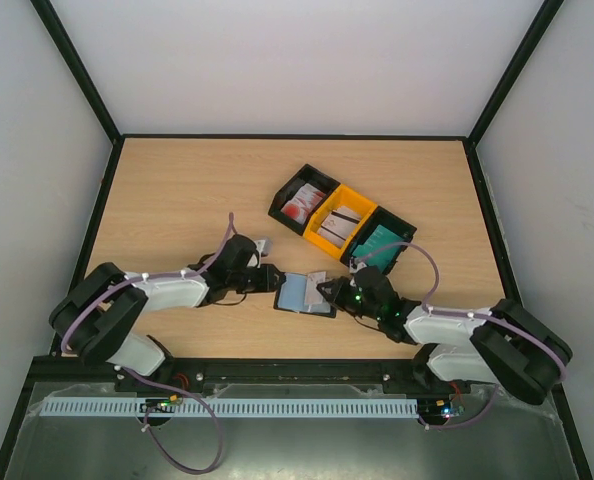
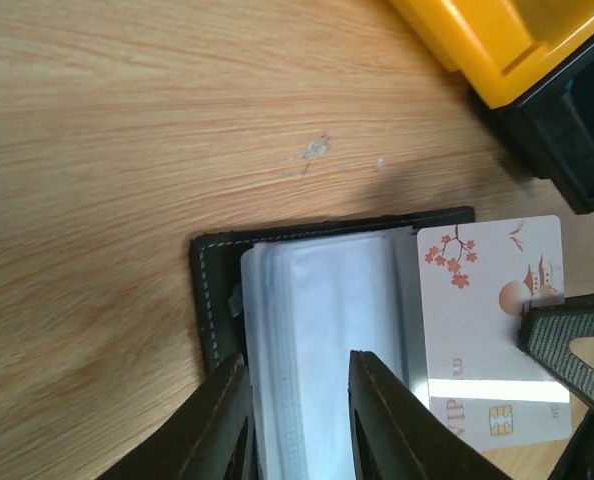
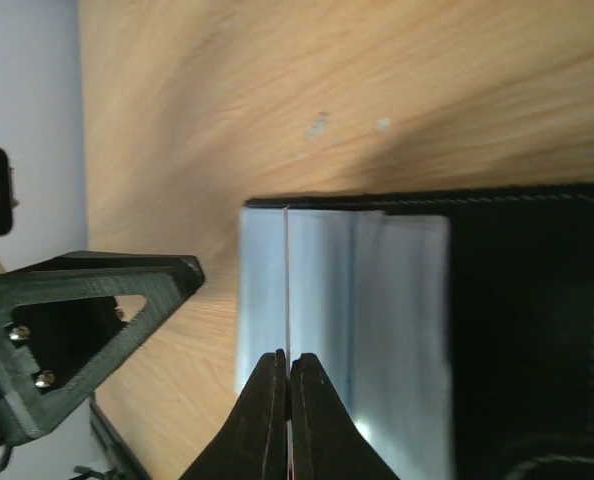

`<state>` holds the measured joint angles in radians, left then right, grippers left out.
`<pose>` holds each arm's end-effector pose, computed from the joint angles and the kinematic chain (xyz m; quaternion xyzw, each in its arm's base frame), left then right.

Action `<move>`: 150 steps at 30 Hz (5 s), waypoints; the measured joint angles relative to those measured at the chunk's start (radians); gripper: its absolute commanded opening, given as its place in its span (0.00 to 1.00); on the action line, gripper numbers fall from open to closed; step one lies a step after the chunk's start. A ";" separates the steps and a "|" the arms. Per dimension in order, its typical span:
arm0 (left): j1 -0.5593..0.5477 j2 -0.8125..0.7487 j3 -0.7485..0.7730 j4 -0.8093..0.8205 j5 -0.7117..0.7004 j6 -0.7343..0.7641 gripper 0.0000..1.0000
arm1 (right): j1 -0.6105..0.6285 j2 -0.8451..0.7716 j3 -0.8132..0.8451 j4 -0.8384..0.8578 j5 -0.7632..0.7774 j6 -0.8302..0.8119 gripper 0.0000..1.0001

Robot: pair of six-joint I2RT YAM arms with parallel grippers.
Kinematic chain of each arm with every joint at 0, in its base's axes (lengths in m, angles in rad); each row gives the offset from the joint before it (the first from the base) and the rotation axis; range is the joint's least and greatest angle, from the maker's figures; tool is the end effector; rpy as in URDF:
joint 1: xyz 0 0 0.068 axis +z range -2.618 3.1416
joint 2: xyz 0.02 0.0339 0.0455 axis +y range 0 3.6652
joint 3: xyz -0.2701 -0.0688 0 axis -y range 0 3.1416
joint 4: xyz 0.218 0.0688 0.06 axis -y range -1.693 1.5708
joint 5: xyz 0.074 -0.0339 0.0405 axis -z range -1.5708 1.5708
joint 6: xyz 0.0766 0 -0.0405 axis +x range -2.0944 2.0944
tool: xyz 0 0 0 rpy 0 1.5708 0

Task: Put the credit cards into the card holder
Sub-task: Insert the credit card into the card holder.

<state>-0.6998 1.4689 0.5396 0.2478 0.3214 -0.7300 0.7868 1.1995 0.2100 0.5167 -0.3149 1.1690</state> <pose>0.2024 -0.2020 0.1510 0.0554 0.8921 -0.3874 0.2259 0.1404 0.1744 0.1491 0.0797 0.8427 0.5022 0.1770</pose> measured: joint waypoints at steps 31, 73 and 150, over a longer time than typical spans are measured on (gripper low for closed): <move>-0.002 0.057 -0.089 0.104 0.018 0.001 0.16 | 0.039 0.357 -0.057 0.447 -0.017 0.069 0.02; -0.036 0.049 -0.114 0.127 0.002 -0.018 0.04 | 0.148 0.349 0.057 0.325 0.103 0.061 0.39; -0.038 -0.082 -0.116 0.076 0.008 -0.010 0.15 | 0.222 0.303 0.321 -0.302 0.247 -0.151 0.04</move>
<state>-0.7376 1.3869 0.4240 0.3233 0.3290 -0.7403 1.0084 1.5028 0.5312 0.2146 -0.0677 1.0183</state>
